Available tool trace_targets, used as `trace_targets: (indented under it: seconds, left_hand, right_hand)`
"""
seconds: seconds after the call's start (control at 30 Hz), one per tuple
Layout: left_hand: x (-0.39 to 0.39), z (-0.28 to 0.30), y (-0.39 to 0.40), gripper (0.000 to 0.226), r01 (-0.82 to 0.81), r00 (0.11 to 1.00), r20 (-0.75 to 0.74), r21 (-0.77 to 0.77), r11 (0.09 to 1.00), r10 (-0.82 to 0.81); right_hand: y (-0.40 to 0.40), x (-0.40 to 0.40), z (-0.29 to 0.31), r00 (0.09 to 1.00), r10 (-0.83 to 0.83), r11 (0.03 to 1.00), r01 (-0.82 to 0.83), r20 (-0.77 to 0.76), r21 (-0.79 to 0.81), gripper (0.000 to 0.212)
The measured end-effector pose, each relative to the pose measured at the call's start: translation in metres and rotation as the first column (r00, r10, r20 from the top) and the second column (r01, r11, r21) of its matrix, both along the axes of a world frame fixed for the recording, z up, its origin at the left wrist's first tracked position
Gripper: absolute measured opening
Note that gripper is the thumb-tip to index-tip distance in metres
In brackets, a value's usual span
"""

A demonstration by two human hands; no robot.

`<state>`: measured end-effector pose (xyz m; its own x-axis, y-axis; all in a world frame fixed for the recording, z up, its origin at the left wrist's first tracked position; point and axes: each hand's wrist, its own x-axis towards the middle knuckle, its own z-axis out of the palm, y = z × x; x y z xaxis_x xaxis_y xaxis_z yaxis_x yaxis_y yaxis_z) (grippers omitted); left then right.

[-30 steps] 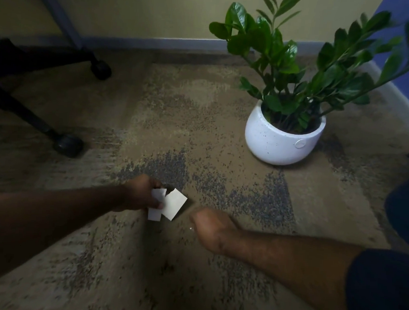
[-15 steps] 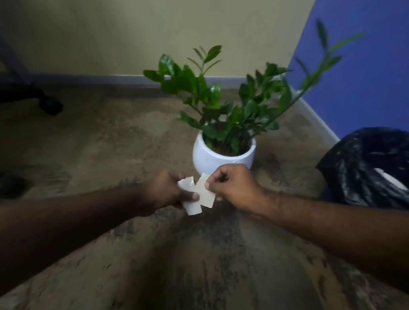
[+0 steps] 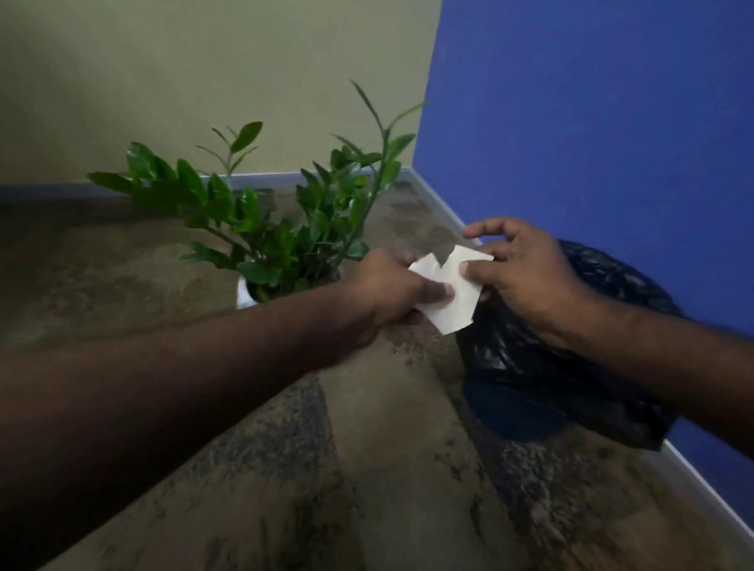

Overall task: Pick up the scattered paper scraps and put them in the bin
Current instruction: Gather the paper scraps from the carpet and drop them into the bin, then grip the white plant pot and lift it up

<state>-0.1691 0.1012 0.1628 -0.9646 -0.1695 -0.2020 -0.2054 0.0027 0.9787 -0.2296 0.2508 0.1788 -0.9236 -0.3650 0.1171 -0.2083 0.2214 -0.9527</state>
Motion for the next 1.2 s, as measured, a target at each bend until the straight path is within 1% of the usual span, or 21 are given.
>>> trace_targets:
  seconds: [0.17, 0.33, 0.4, 0.43, 0.47, 0.53, 0.6, 0.63, 0.67, 0.7, 0.73, 0.77, 0.8, 0.83, 0.9, 0.97, 1.0, 1.07, 1.1, 1.13, 1.2]
  left_hand:
    - [-0.034, 0.014, 0.046, 0.015, 0.029, 0.998, -0.053, -0.071, 0.997, -0.033]
    - [-0.065, 0.014, 0.086, 0.014, 0.008, 0.997, -0.073, -0.13, 0.991, -0.018]
    - [-0.074, 0.011, 0.1, 0.021, -0.044, 0.997, -0.07, -0.148, 0.988, 0.034]
    - [-0.076, 0.01, 0.106, 0.02, -0.052, 0.998, -0.054, -0.152, 0.987, 0.045]
    - [-0.078, 0.009, 0.111, 0.014, -0.028, 0.999, -0.036, -0.153, 0.988, 0.023]
    - [-0.078, 0.006, 0.119, 0.004, 0.049, 0.999, 0.003, -0.149, 0.988, -0.049]
    - [-0.075, 0.004, 0.123, 0.017, 0.097, 0.995, 0.024, -0.136, 0.986, -0.094]
    - [-0.073, 0.004, 0.123, 0.031, 0.125, 0.992, 0.018, -0.144, 0.982, -0.123]
    - [-0.073, 0.002, 0.124, 0.053, 0.151, 0.988, 0.015, -0.157, 0.976, -0.151]
    - [-0.072, 0.003, 0.124, 0.068, 0.168, 0.986, 0.013, -0.178, 0.97, -0.168]
    - [-0.071, 0.003, 0.124, 0.073, 0.169, 0.985, 0.006, -0.208, 0.963, -0.171]
    - [-0.07, 0.003, 0.122, 0.07, 0.159, 0.986, -0.008, -0.231, 0.96, -0.165]
    - [-0.07, 0.002, 0.119, 0.065, 0.143, 0.988, -0.028, -0.242, 0.96, -0.154]
    - [-0.069, 0.002, 0.115, 0.059, 0.125, 0.989, -0.045, -0.247, 0.961, -0.14]
    - [-0.063, 0.002, 0.107, 0.054, 0.116, 0.988, -0.066, -0.265, 0.957, -0.138]
    - [-0.056, 0.006, 0.097, 0.055, 0.159, 0.972, -0.103, -0.366, 0.917, -0.21]
    - [-0.051, 0.009, 0.09, 0.056, 0.188, 0.955, -0.123, -0.455, 0.87, -0.27]
    - [-0.039, 0.018, 0.074, 0.059, 0.213, 0.916, -0.131, -0.642, 0.737, -0.379]
    - [-0.034, 0.022, 0.065, 0.061, 0.218, 0.904, -0.119, -0.698, 0.682, -0.41]
    - [-0.03, 0.024, 0.054, 0.062, 0.217, 0.899, -0.112, -0.726, 0.652, -0.424]
    - [-0.02, 0.023, 0.031, 0.066, 0.185, 0.906, -0.12, -0.748, 0.637, -0.405]
  right_hand:
    - [0.058, -0.019, 0.013, 0.993, -0.107, 0.991, 0.11, -0.042, 0.078, 0.021]
    - [0.1, -0.039, 0.011, 0.968, -0.192, 0.969, 0.213, -0.164, 0.123, 0.024]
    - [0.114, -0.047, 0.003, 0.941, -0.245, 0.942, 0.289, -0.235, 0.173, 0.027]
    - [0.12, -0.051, -0.001, 0.924, -0.268, 0.919, 0.33, -0.273, 0.214, 0.03]
    - [0.125, -0.054, -0.006, 0.911, -0.283, 0.895, 0.363, -0.3, 0.26, 0.033]
    - [0.133, -0.059, -0.013, 0.909, -0.293, 0.867, 0.384, -0.297, 0.318, 0.037]
    - [0.138, -0.064, -0.018, 0.913, -0.294, 0.859, 0.382, -0.283, 0.341, 0.042]
    - [0.14, -0.067, -0.02, 0.911, -0.295, 0.857, 0.385, -0.288, 0.343, 0.041]
    - [0.141, -0.069, -0.021, 0.906, -0.296, 0.851, 0.393, -0.301, 0.347, 0.037]
    - [0.142, -0.071, -0.022, 0.898, -0.299, 0.842, 0.408, -0.324, 0.354, 0.029]
    - [0.142, -0.072, -0.022, 0.886, -0.301, 0.824, 0.428, -0.353, 0.371, 0.018]
    - [0.141, -0.073, -0.023, 0.878, -0.298, 0.808, 0.441, -0.373, 0.39, 0.007]
    - [0.14, -0.073, -0.023, 0.876, -0.291, 0.798, 0.444, -0.384, 0.408, 0.005]
    - [0.139, -0.074, -0.025, 0.88, -0.285, 0.796, 0.439, -0.38, 0.418, 0.01]
    - [0.137, -0.073, -0.028, 0.896, -0.245, 0.795, 0.404, -0.37, 0.452, 0.013]
    - [0.133, -0.07, -0.029, 0.911, -0.185, 0.803, 0.357, -0.37, 0.477, 0.02]
    - [0.129, -0.068, -0.029, 0.915, -0.159, 0.812, 0.334, -0.37, 0.479, 0.02]
    - [0.117, -0.063, -0.026, 0.916, -0.125, 0.836, 0.305, -0.382, 0.457, 0.014]
    - [0.11, -0.06, -0.025, 0.912, -0.118, 0.849, 0.298, -0.393, 0.437, 0.012]
    - [0.102, -0.057, -0.023, 0.906, -0.112, 0.859, 0.294, -0.408, 0.418, 0.011]
    - [0.083, -0.049, -0.019, 0.887, -0.107, 0.885, 0.291, -0.45, 0.363, 0.01]
